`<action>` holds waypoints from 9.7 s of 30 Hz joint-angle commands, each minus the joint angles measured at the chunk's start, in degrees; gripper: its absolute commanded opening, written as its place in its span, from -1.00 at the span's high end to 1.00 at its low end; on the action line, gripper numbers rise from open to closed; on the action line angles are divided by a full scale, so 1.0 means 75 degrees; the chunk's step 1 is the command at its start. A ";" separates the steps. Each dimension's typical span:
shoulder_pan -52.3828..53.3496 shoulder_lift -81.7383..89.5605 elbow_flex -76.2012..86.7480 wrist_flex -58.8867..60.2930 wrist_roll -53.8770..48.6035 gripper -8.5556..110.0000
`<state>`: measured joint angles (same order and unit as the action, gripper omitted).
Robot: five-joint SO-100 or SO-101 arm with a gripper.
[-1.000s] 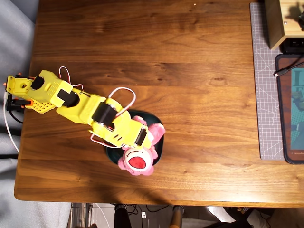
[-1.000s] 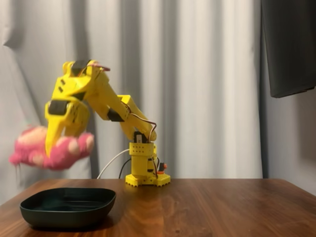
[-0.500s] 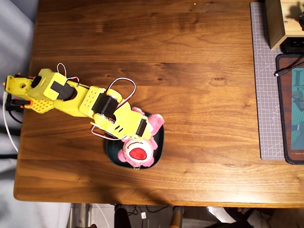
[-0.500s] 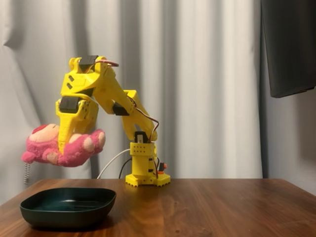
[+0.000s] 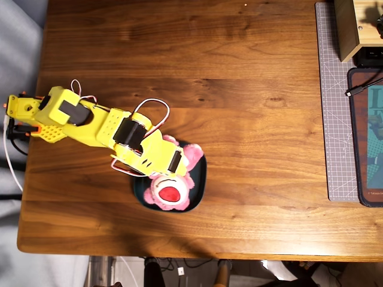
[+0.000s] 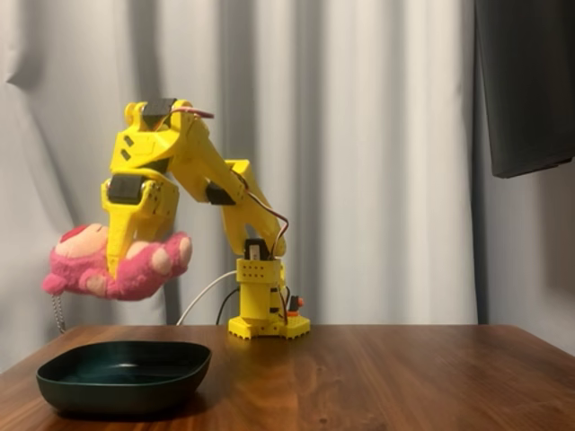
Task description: Grasp a strawberry bear and put it in the bin.
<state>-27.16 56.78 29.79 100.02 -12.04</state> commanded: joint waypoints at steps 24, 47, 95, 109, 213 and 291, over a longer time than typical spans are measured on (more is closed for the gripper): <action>-0.0082 0.0902 0.0164 0.0387 -0.0059 0.37; -0.0129 0.1348 0.0398 0.0387 -0.0070 0.68; 0.3070 1.8176 1.7051 -0.2859 -0.0105 0.72; 0.3293 1.8258 1.8176 -0.3141 0.0012 0.80; 0.2801 1.8258 1.9418 -0.3797 0.0574 0.86; 0.2801 1.8258 1.9418 -0.3797 0.0574 0.86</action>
<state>-5.89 191.78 175.69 71.63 -8.17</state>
